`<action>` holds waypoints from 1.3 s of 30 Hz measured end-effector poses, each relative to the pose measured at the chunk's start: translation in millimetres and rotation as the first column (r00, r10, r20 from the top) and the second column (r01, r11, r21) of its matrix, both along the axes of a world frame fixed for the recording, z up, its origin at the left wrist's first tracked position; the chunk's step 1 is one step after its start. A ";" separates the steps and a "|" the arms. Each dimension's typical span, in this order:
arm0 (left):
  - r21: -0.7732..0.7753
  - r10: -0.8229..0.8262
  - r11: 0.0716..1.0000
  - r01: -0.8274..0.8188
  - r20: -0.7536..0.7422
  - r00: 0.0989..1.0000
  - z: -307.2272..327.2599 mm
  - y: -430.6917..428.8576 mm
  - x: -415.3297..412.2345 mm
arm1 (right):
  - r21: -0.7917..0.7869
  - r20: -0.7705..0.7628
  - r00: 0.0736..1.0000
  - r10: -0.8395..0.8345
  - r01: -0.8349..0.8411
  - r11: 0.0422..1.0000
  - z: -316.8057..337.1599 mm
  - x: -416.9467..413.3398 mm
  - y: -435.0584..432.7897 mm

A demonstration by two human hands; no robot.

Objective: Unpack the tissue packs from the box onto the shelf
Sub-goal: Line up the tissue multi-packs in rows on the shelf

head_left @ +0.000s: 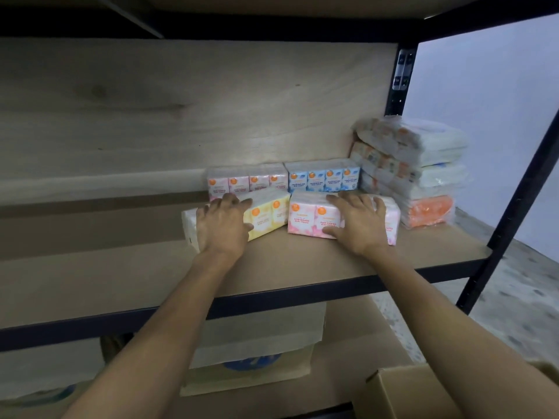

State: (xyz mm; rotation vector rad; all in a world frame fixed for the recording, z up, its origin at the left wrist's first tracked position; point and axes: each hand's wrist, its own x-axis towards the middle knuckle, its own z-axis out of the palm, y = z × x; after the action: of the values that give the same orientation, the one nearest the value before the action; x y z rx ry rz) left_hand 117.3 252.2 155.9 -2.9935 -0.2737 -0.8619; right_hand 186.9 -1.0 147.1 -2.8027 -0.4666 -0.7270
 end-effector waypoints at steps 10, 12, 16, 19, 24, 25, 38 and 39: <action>-0.225 -0.230 0.944 0.242 0.079 0.970 -9.5 43.8 44.7 | -0.001 -0.026 0.987 0.161 -0.161 0.987 4.5 61.3 -17.4; -0.247 -0.265 0.930 0.272 0.059 0.962 -7.4 49.3 54.6 | 0.019 -0.022 0.982 0.187 -0.187 0.982 2.2 74.8 -20.2; -0.253 -0.307 0.918 0.304 0.032 0.951 -4.3 54.8 76.1 | 0.074 -0.018 0.971 0.240 -0.238 0.969 -1.8 98.9 -25.0; -0.234 -0.320 0.916 0.326 0.065 0.945 -5.2 53.2 87.7 | 0.078 0.006 0.968 0.252 -0.252 0.965 -4.0 113.0 -25.7; -0.205 -0.334 0.912 0.355 0.131 0.933 -10.4 53.3 99.3 | 0.061 0.029 0.967 0.251 -0.253 0.966 -4.2 130.3 -23.0; -0.203 -0.337 0.910 0.361 0.142 0.931 -11.1 53.5 100.7 | 0.066 0.035 0.965 0.259 -0.261 0.963 -4.6 133.6 -22.8; -0.084 -0.342 0.929 0.361 0.183 0.922 -16.6 61.0 118.6 | 0.047 0.087 0.928 0.362 -0.367 0.929 -6.9 166.4 -21.3; -0.082 -0.348 0.926 0.368 0.186 0.919 -17.0 61.5 119.9 | 0.043 0.084 0.929 0.360 -0.364 0.930 -6.8 167.9 -20.8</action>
State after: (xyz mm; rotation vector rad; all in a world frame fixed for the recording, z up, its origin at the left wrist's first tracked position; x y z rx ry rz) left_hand 237.2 313.7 139.0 -3.1336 0.2469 -1.1687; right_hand 354.8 -21.8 140.3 -2.5341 -0.9303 -0.7469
